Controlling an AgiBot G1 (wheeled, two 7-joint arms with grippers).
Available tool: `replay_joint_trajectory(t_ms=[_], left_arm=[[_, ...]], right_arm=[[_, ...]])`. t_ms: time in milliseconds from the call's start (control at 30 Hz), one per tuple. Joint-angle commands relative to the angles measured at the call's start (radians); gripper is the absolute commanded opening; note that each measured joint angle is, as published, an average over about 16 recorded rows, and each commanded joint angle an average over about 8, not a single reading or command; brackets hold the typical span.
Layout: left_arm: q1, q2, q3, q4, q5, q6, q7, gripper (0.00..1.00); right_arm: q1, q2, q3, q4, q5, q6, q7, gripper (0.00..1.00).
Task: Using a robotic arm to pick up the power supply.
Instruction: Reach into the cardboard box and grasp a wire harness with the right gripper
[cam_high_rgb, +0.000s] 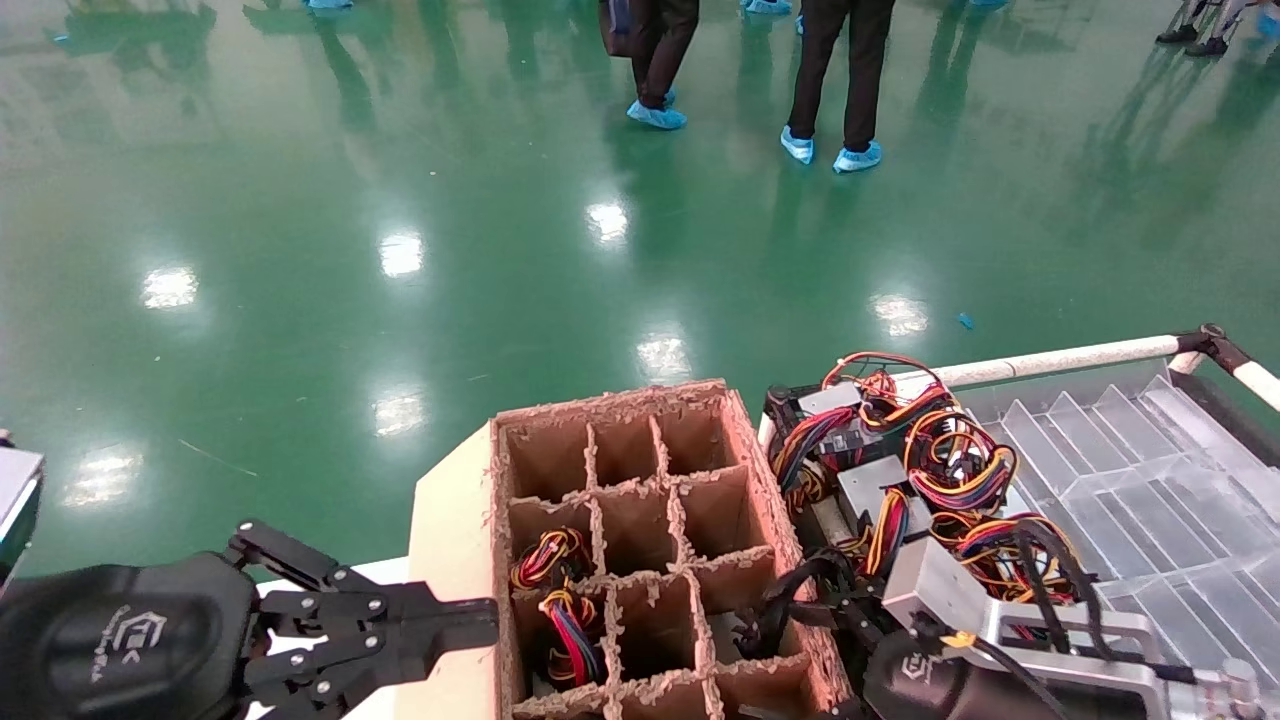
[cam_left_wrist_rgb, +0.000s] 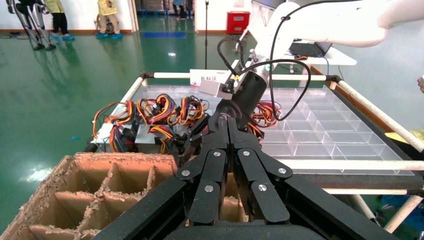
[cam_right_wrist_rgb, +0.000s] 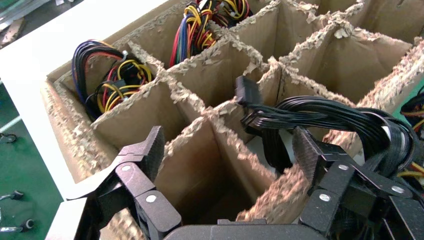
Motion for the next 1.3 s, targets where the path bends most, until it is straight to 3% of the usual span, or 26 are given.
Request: replay_joint_trajectory(t_ms=[33,433,500,533,733,800,1300], left_arm=[[0.000,0.000,0.000,0.000,0.000,0.000,0.000,0.02],[0.000,0.000,0.000,0.000,0.000,0.000,0.000,0.06],[0.000,0.000,0.000,0.000,0.000,0.000,0.000,0.11],[0.000,0.000,0.000,0.000,0.000,0.000,0.000,0.19],[0.000,0.000,0.000,0.000,0.000,0.000,0.000,0.87],[0.000,0.000,0.001,0.000,0.000,0.000,0.000,1.00],[0.000,0.000,0.001,0.000,-0.001,0.000,0.000,1.00]], right_arm=[[0.013,-0.013,-0.009,0.000,-0.015,0.004,0.013,0.00],[0.097,-0.069,-0.065,0.008,-0.145,0.013,0.078,0.00],[0.114,-0.072,-0.068,0.010,-0.154,0.008,0.083,0.03],[0.122,-0.073,-0.069,0.010,-0.157,0.005,0.085,0.08],[0.144,-0.069,-0.064,0.012,-0.158,-0.003,0.085,0.82],[0.143,-0.063,-0.060,0.012,-0.153,-0.004,0.081,0.99],[0.120,0.011,-0.043,0.010,-0.039,-0.123,0.084,1.00]])
